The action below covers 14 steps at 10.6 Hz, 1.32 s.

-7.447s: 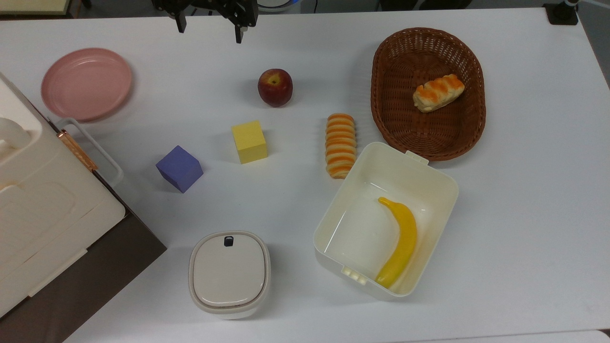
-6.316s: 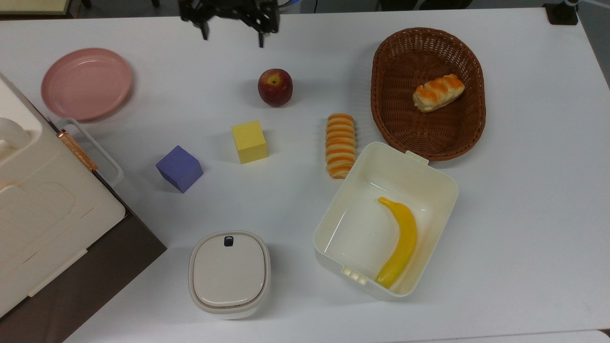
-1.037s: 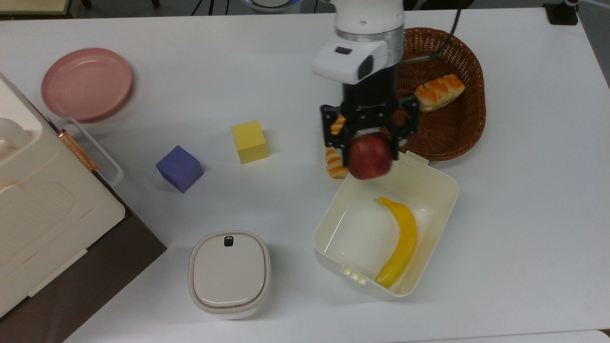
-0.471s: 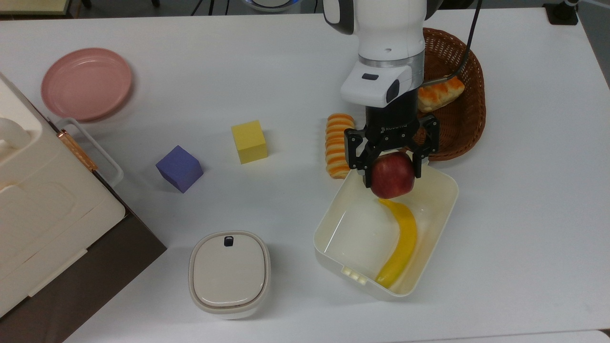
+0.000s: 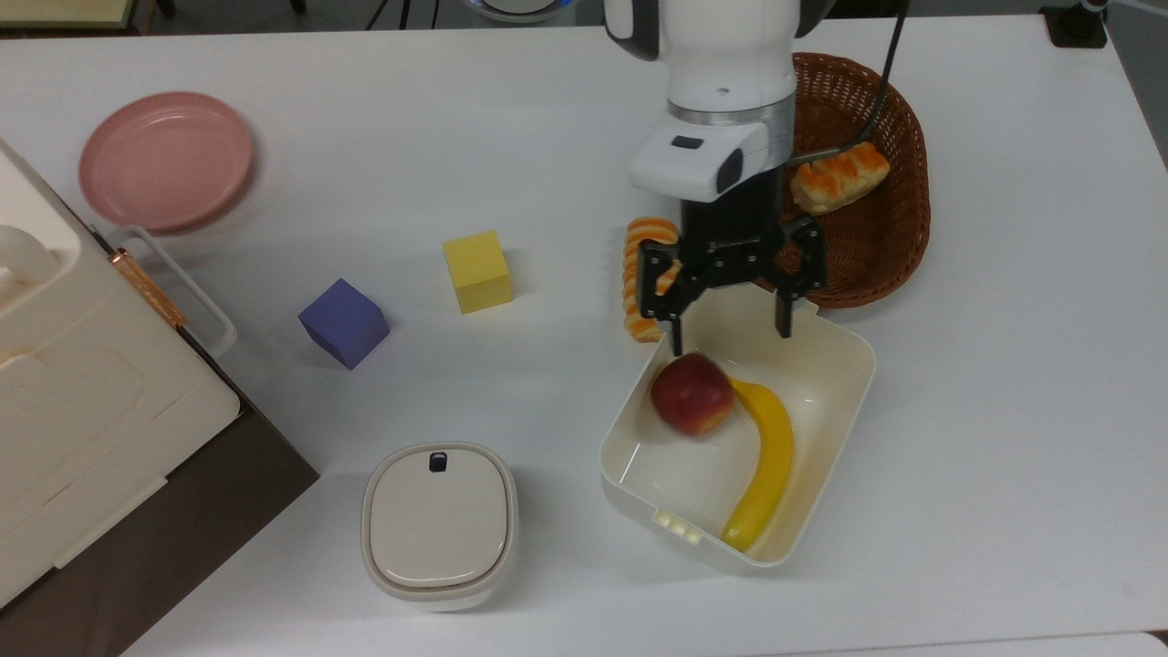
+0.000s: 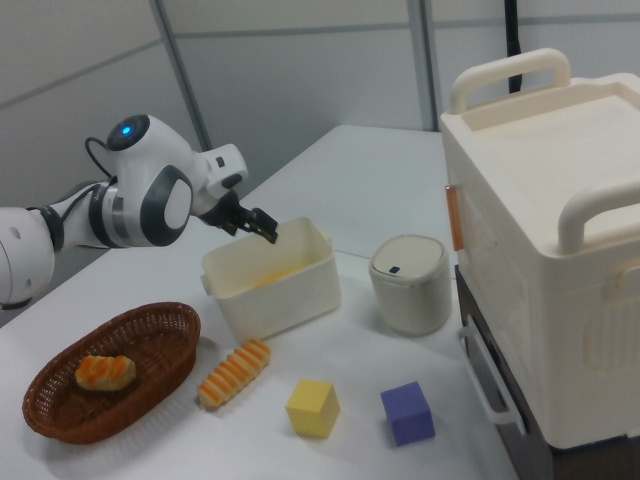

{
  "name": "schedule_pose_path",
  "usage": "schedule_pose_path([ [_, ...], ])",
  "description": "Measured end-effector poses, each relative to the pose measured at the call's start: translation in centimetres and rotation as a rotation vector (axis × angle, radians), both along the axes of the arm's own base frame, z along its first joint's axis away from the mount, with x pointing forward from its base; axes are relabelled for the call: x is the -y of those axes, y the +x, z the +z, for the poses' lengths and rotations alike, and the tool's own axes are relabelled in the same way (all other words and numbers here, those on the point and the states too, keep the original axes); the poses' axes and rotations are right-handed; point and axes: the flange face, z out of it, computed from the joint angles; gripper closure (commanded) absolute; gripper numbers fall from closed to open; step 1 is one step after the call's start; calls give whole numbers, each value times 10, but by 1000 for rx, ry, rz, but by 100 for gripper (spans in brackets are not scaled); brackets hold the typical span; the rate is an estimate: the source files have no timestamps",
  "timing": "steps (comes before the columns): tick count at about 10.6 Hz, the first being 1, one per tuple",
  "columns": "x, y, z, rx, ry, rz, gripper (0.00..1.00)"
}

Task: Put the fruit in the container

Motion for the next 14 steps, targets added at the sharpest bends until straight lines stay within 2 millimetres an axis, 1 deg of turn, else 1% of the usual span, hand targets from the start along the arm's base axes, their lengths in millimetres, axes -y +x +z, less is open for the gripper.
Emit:
schedule_pose_path([
  [1, 15, -1, 3, -49, -19, -24, 0],
  [3, 59, -12, 15, -197, -73, -95, 0],
  [4, 84, -23, 23, -288, -100, -137, 0],
  [6, 127, -47, 40, -439, -137, -210, 0],
  [8, 161, -68, 61, -522, -149, -270, 0],
  [10, 189, -88, 82, -571, -150, -322, 0],
  [12, 203, -98, 92, -584, -149, -340, 0],
  [14, 211, -102, 96, -581, -151, -327, 0],
])
